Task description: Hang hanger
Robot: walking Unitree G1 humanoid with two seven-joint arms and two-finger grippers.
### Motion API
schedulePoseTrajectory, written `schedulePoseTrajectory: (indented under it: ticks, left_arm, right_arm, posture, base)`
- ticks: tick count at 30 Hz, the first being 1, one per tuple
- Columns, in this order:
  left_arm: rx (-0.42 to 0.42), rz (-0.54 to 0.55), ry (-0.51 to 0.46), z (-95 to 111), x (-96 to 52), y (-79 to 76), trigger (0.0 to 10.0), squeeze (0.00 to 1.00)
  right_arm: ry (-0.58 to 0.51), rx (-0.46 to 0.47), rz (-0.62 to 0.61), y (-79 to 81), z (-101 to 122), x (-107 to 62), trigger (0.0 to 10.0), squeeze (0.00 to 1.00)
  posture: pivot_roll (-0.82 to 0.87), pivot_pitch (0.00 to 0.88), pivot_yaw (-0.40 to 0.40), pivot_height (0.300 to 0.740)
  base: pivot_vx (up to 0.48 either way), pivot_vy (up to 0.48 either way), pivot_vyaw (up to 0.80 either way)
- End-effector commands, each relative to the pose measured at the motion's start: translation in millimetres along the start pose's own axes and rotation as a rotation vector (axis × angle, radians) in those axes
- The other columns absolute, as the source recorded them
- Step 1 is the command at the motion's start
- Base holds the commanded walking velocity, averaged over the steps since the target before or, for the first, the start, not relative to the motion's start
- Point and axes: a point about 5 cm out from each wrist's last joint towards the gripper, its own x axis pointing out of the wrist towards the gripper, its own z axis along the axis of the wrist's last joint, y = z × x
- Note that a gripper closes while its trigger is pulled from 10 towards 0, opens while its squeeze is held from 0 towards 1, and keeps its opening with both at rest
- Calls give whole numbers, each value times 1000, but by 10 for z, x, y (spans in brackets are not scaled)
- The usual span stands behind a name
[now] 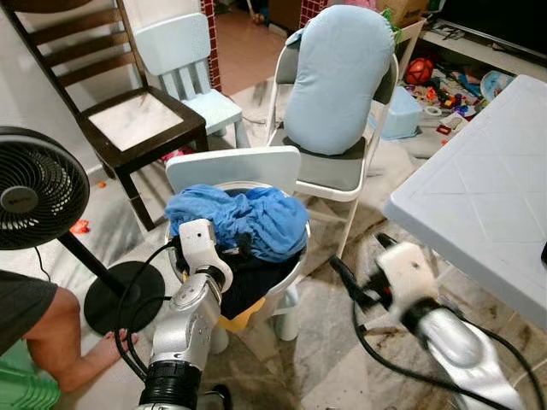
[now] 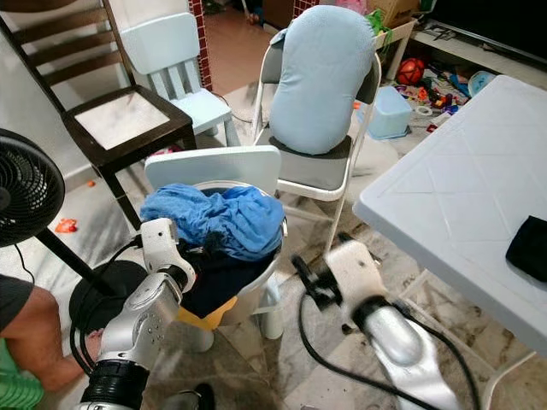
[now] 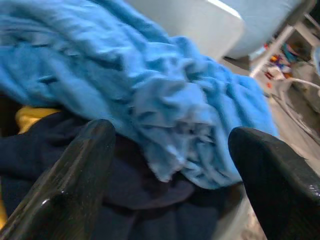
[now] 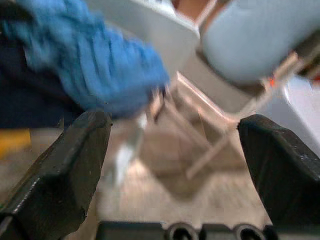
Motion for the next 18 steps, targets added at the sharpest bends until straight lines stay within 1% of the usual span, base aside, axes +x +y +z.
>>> schedulePoseTrajectory:
  ticks: [1,2,3,5,6,10,11,12,13,14,15,18]
  left_arm:
    - [1,18,7,-40,8,-14,10000,0]
    - [-3,20,22,-62,30,-12,10000,0]
    - [4,22,49,-91,56,-4,10000,0]
    - [20,24,88,-134,79,7,10000,0]
    - [3,13,122,-178,108,-4,10000,0]
    - [9,13,132,-198,159,14,10000,0]
    - [-6,27,113,-173,178,25,10000,0]
    - [-5,30,105,-161,190,28,4627,0]
    - [3,32,101,-150,205,33,4196,0]
    - [3,32,101,-150,205,33,4196,0]
    - [8,47,81,-118,221,53,0,0]
    - [26,84,54,-78,245,103,0,0]
  right_arm:
    - [6,0,-1,-42,20,-74,10000,0]
    - [30,-8,-1,-72,-16,-144,10000,0]
    - [40,-15,-2,-90,-22,-176,10000,0]
    - [44,-23,-4,-103,-15,-196,10000,0]
    - [44,-26,-8,-121,12,-207,10000,0]
    - [38,-25,-18,-134,73,-212,10000,0]
    - [35,-37,-11,-124,90,-223,10000,0]
    - [35,-41,-8,-120,95,-232,10000,0]
    - [37,-42,-6,-115,96,-247,10000,0]
    - [37,-42,-6,-115,96,-247,10000,0]
    - [43,-42,-8,-118,84,-268,10000,0]
    - [53,-41,-10,-123,79,-286,10000,0]
  posture:
    - [-226,179,-93,740]
    - [-231,182,-98,740]
    - [-237,184,-102,740]
    - [-246,187,-104,740]
    - [-248,187,-104,740]
    - [-265,193,-104,740]
    - [-274,196,-103,740]
    - [-274,196,-103,740]
    - [-277,197,-101,740]
    - [-277,197,-101,740]
    - [-279,198,-101,740]
    - [-280,198,-96,740]
  base:
    - [0,0,0]
    - [0,0,0]
    - [0,0,0]
    - [0,0,0]
    - [0,0,0]
    - [0,0,0]
    - [0,0,0]
    - [0,0,0]
    - [0,0,0]
    - [0,0,0]
    - [0,0,0]
    - [0,0,0]
